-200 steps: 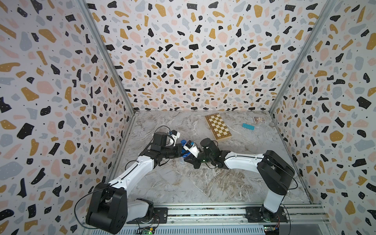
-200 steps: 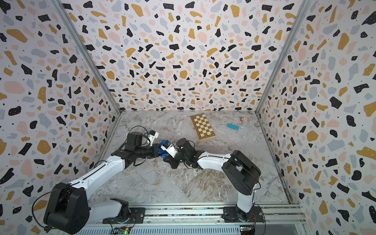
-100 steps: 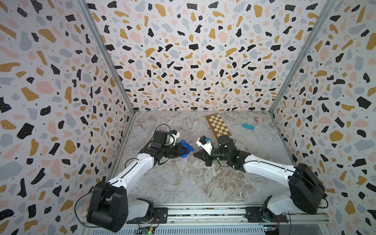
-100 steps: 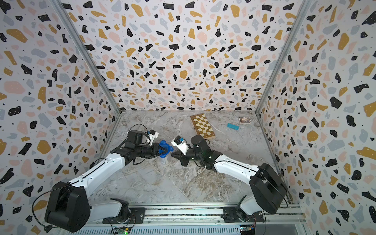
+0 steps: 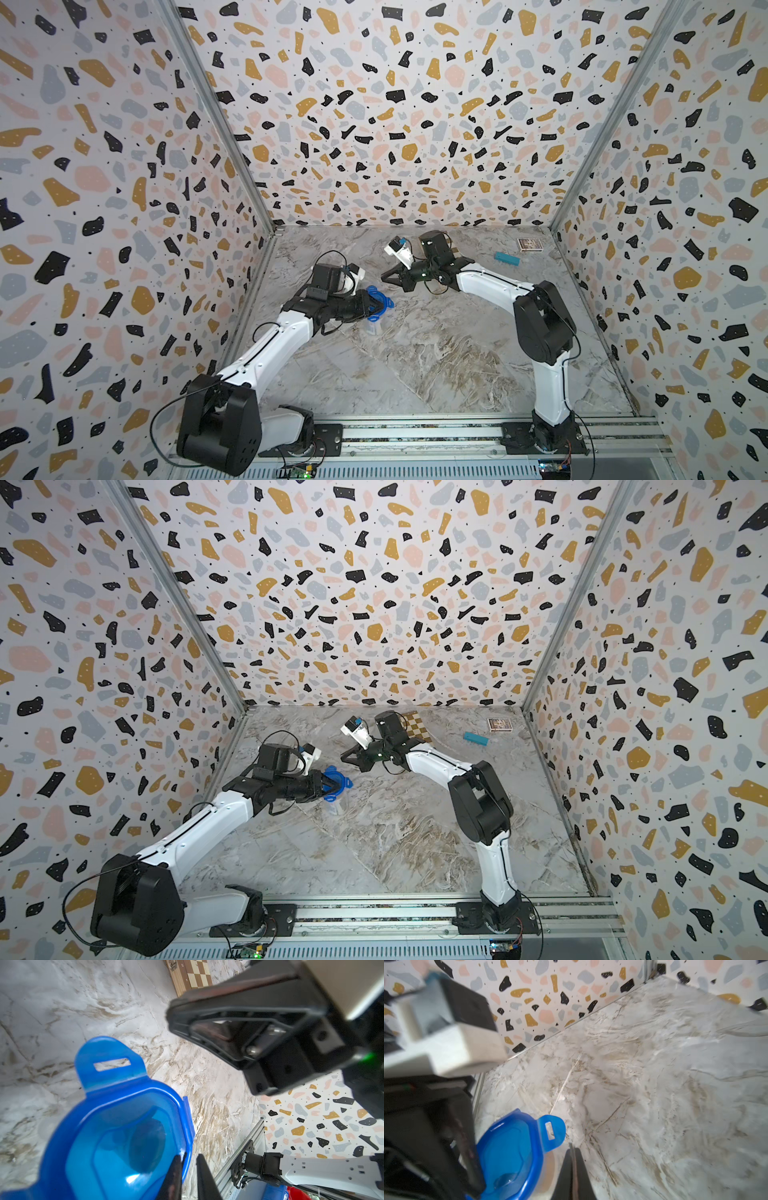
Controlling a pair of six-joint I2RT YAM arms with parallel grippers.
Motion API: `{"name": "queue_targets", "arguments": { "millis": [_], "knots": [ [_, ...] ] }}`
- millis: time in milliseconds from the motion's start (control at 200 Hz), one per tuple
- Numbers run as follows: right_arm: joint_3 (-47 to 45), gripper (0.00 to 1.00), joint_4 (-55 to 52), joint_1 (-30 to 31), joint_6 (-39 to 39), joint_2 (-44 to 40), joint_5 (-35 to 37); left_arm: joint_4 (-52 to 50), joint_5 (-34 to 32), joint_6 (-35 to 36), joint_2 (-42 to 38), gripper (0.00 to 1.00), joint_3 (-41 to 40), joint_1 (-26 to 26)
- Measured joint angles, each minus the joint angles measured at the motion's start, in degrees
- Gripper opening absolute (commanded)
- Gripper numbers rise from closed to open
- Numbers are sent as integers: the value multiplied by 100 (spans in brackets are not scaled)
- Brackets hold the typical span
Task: Pack away toiletry kits
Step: Close the fastener on the container.
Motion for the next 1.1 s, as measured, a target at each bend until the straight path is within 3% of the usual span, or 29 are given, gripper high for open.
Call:
{"name": "queue_targets", "arguments": {
  "millis": [195, 390, 706, 1101],
  "knots": [
    [562, 0, -195, 13, -240, 529, -518, -466, -352, 17, -304, 23, 267, 28],
    [1154, 0, -168, 28, -367, 859, -785, -846, -597, 144, -76, 0, 293, 116],
    [2081, 0, -389, 39, -767, 1392, -1228, -719, -330, 157, 249, 0, 363, 151],
    [1895, 0, -1248, 221, -1574, 1436, -1683, -695, -343, 162, 258, 0, 363, 151]
  ]
}}
